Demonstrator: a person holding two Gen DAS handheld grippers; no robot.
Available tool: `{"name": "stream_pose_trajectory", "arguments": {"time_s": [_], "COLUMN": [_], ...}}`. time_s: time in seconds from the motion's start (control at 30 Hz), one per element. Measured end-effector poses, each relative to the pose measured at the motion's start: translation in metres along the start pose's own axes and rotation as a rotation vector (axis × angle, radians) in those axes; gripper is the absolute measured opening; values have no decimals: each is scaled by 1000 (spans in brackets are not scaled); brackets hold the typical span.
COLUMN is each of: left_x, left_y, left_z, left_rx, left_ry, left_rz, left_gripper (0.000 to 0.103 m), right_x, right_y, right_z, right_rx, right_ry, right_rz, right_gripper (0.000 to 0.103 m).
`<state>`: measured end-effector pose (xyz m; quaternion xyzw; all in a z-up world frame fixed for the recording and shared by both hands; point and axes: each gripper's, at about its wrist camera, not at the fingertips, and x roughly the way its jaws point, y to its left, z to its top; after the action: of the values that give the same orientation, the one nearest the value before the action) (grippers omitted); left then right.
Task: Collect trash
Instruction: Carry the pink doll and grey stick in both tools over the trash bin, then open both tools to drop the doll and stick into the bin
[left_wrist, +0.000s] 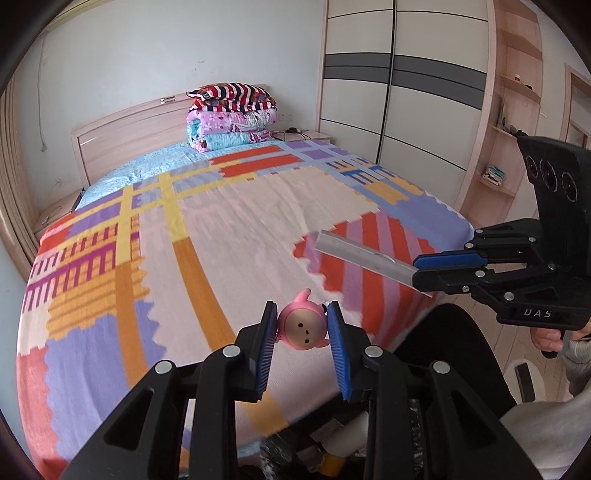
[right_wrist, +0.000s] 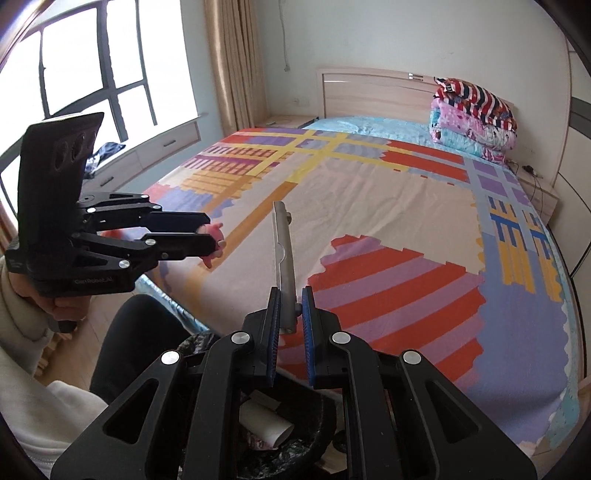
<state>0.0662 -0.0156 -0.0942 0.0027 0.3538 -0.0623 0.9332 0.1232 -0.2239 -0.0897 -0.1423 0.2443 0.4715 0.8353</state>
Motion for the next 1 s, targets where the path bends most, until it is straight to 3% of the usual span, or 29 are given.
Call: {"name": "stream_pose_trajectory", "arguments": {"time_s": [0.43, 1.0], "left_x": [21, 90], "left_y": [-38, -33], "left_z": [-71, -124], "left_rx": [9, -30], "left_ry": [164, 366], "left_rz": [-84, -78], "left_gripper": [27, 27], "right_x": [24, 93], "right_y": [31, 20], "right_z": [-67, -116], "right_rx": [-17, 77], "right_ry": [164, 363], "right_rz": [83, 81], "right_gripper": [12, 12]}}
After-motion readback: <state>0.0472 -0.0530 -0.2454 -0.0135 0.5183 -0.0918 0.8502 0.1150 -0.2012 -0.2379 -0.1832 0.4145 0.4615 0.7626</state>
